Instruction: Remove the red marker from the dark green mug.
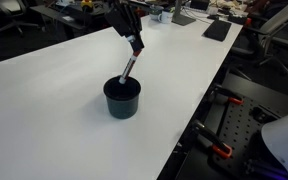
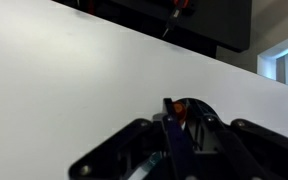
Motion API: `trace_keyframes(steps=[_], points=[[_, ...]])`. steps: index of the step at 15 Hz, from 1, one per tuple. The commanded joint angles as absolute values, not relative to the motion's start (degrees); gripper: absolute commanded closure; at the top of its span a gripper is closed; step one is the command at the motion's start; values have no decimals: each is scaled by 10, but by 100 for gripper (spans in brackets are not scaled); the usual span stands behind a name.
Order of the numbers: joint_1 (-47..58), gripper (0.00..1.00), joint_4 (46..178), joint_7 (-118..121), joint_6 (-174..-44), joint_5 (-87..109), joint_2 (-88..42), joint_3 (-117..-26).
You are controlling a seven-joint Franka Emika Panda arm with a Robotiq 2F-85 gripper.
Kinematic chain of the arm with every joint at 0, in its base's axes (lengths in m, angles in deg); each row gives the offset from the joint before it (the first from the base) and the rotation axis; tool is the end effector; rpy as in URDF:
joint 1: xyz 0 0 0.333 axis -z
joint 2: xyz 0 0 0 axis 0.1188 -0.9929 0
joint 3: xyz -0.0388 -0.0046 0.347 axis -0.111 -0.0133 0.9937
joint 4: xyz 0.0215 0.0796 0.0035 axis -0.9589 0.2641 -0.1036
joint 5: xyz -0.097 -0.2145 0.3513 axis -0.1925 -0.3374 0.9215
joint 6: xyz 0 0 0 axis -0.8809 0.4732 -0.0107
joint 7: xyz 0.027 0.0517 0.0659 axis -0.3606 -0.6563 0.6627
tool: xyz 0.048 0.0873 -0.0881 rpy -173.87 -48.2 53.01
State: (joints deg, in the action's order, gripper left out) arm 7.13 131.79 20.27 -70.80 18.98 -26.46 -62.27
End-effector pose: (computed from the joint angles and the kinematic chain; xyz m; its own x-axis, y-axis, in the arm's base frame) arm 0.5511 0.0616 0.2579 0.7782 0.3184 -0.5414 0.2219 -0.9458 -0.2373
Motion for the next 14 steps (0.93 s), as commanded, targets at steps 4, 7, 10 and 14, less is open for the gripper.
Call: trace_keyframes(steps=[4, 7, 10, 14], points=[[62, 96, 1434, 129, -741, 187, -115, -641], [60, 96, 1446, 103, -732, 179, -99, -642], [57, 96, 1447, 93, -730, 173, -121, -640], [52, 96, 1443, 31, -726, 146, -169, -644]])
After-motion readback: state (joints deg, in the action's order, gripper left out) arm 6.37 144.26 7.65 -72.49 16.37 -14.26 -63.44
